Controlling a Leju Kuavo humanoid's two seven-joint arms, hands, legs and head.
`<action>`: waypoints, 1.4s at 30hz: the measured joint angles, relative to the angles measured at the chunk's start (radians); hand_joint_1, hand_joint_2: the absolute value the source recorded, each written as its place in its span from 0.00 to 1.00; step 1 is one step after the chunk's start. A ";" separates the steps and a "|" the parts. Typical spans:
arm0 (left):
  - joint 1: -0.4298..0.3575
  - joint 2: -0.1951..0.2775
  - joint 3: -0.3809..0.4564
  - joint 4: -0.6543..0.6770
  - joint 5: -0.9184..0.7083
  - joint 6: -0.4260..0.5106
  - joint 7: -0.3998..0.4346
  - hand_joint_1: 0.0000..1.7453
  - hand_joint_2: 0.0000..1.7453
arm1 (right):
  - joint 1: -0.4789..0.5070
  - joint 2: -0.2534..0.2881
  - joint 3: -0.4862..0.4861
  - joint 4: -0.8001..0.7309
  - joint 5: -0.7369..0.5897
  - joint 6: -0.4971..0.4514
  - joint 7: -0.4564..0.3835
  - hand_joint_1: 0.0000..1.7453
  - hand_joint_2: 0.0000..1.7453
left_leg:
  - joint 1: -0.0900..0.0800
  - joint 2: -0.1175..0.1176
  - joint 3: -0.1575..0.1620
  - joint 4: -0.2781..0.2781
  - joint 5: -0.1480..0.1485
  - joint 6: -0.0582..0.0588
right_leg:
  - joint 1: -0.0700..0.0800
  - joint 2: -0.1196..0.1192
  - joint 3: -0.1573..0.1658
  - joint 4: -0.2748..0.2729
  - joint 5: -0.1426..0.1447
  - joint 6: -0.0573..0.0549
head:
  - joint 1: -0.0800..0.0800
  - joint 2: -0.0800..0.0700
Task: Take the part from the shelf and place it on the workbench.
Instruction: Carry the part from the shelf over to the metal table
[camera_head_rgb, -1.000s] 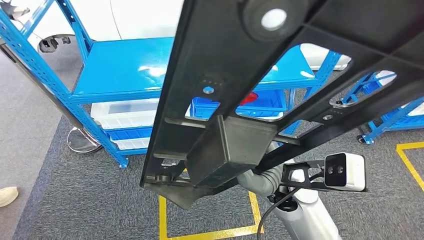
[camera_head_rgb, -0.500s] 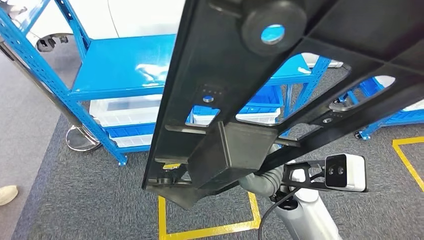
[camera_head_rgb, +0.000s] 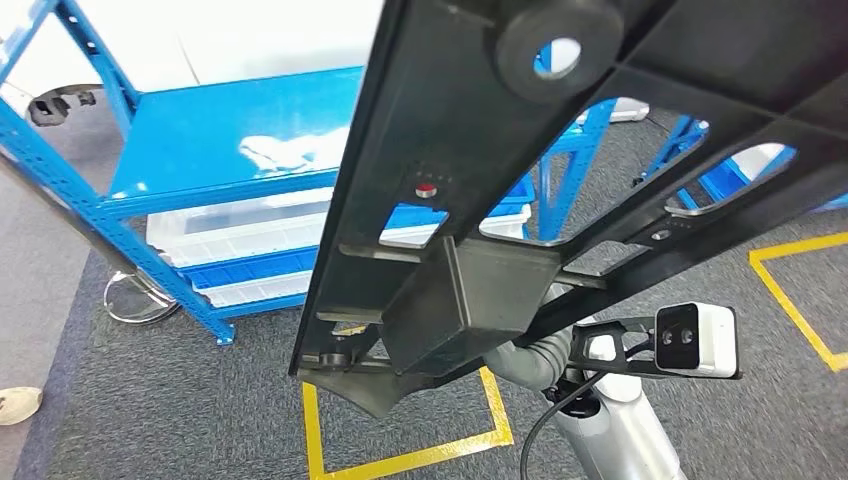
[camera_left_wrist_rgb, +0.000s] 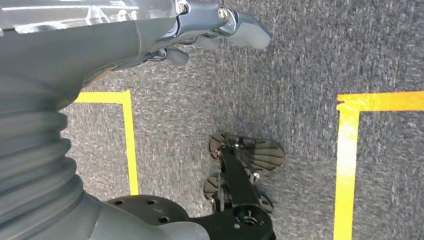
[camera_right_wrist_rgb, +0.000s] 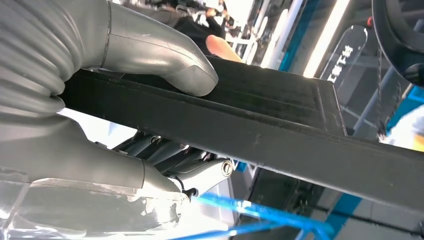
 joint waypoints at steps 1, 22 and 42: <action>-0.001 0.001 0.000 0.000 0.002 0.000 -0.001 0.00 1.00 | 0.000 0.000 -0.002 0.000 -0.001 0.000 0.000 1.00 1.00 | 0.002 -0.001 -0.001 0.004 -0.005 -0.006 | -0.001 0.010 -0.002 -0.002 0.003 -0.007 | 0.000 0.000; 0.007 -0.001 -0.024 0.000 -0.057 0.054 0.033 0.00 1.00 | 0.146 -0.001 -0.101 -0.083 0.111 -0.071 -0.099 1.00 1.00 | 0.009 -0.072 0.018 -0.023 -0.001 0.036 | -0.003 0.066 -0.150 0.254 -0.101 0.030 | 0.007 0.000; 0.026 -0.032 -0.026 0.000 -0.035 0.076 0.059 0.00 1.00 | 0.322 -0.002 -0.132 -0.110 0.259 -0.126 -0.136 1.00 1.00 | 0.010 -0.125 -0.014 0.106 -0.062 -0.003 | 0.001 0.133 -0.004 -0.013 0.022 -0.025 | 0.002 0.000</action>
